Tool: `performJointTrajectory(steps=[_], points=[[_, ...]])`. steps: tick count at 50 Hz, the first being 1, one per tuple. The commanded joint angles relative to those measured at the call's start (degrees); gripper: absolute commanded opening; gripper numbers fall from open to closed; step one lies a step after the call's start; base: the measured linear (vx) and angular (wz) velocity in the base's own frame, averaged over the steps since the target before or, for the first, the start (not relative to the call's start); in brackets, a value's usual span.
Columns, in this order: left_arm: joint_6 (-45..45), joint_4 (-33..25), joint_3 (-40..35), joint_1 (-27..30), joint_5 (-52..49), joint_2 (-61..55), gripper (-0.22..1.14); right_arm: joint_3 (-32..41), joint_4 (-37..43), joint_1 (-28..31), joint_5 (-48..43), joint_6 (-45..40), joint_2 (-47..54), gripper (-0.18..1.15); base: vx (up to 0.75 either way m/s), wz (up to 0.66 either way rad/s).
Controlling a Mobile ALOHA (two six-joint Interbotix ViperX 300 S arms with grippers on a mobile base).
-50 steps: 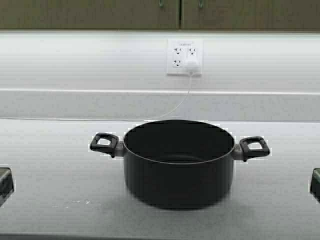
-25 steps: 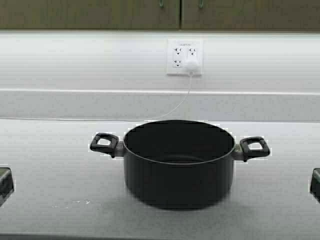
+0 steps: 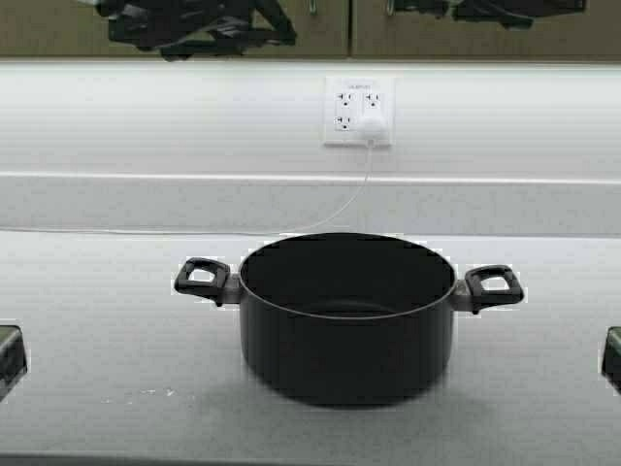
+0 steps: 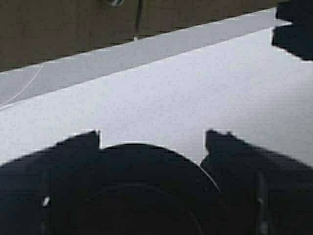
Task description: Open the cabinet, put the pot inside, then close it
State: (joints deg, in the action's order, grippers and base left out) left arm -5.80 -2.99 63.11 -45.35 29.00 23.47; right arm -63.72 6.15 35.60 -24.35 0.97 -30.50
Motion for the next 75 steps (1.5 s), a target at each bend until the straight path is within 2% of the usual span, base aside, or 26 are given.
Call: performJointTrajectory(steps=[1, 8, 16, 20, 23, 31, 44, 58, 66, 71, 75], points=[[0.44, -3.16, -3.69, -1.14, 6.24, -6.68, 0.98, 3.87, 6.33, 1.14, -5.01, 5.45, 4.83, 1.01, 0.0, 0.0], [3.08, -7.29, -8.44, -3.78, 13.18, -11.6, 0.98, 8.35, 20.83, 5.36, -10.46, 17.93, 4.48, 1.01, 0.0, 0.0], [12.48, -16.96, -13.18, -6.68, 15.64, -14.15, 0.97, 14.24, 41.48, 11.95, -14.85, 42.28, 4.83, 1.01, 0.0, 0.0], [18.9, -22.85, -14.94, -8.17, 16.26, -14.5, 0.97, 16.44, 50.1, 13.54, -16.08, 49.57, 5.27, 1.01, 0.0, 0.0], [23.2, -26.02, -16.26, -9.23, 17.31, -14.59, 0.97, 17.49, 54.23, 13.97, -16.7, 51.77, 5.36, 1.0, 0.0, 0.0], [31.11, -30.67, -19.6, -10.02, 20.92, -16.17, 0.97, 18.63, 54.76, 13.97, -17.93, 51.77, 5.54, 1.0, 0.0, 0.0], [31.29, -32.96, -24.17, -10.11, 21.8, -20.04, 0.97, 22.24, 54.84, 13.89, -19.07, 51.77, 9.67, 1.0, 0.0, 0.0], [31.73, -33.84, -24.52, -10.02, 25.75, -21.8, 0.97, 24.52, 54.84, 13.89, -23.2, 51.68, 15.56, 1.0, 0.0, 0.0], [31.9, -36.39, -25.66, -10.02, 28.48, -23.47, 0.97, 26.19, 55.46, 13.89, -26.02, 51.68, 18.37, 1.0, 0.0, 0.0], [32.34, -38.58, -26.98, -10.02, 29.79, -25.22, 0.94, 27.42, 56.43, 13.89, -28.3, 51.68, 19.78, 0.93, 0.0, 0.0], [32.96, -39.9, -28.3, -10.02, 30.94, -26.54, 0.84, 28.65, 57.92, 13.89, -29.44, 51.68, 21.01, 0.76, -0.01, 0.0]])
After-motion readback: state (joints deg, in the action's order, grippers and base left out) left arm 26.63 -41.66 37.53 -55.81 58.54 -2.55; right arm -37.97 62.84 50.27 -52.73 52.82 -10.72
